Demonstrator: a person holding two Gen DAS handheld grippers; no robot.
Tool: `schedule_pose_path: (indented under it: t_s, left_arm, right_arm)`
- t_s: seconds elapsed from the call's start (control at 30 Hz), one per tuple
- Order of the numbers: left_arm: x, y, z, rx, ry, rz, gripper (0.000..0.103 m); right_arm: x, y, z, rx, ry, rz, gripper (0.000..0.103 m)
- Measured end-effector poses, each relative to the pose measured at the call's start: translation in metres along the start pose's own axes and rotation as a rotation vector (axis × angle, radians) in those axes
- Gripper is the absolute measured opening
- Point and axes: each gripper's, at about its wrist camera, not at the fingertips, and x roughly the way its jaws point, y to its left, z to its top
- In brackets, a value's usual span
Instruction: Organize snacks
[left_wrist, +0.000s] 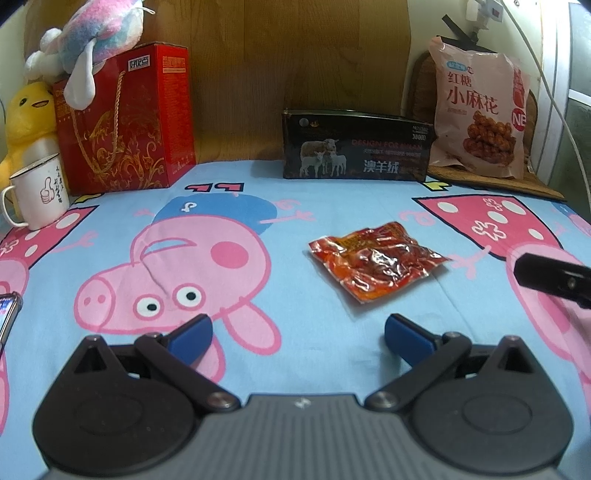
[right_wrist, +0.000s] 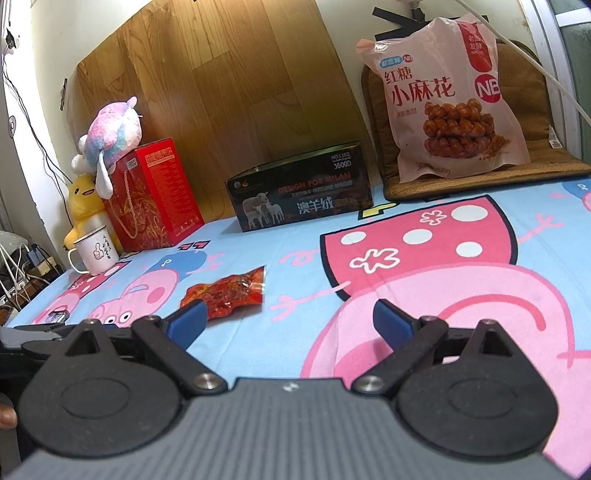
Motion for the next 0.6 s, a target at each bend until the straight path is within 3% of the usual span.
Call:
schedule_pose_path:
  t_s: [0.6]
  left_arm:
    - [-0.0068,-0.0039,-0.0046,0.015,0.000,0.004,0.103]
  right_arm:
    - [-0.0011,-0.0005,0.0001,0.002,-0.003,-0.010,0.098]
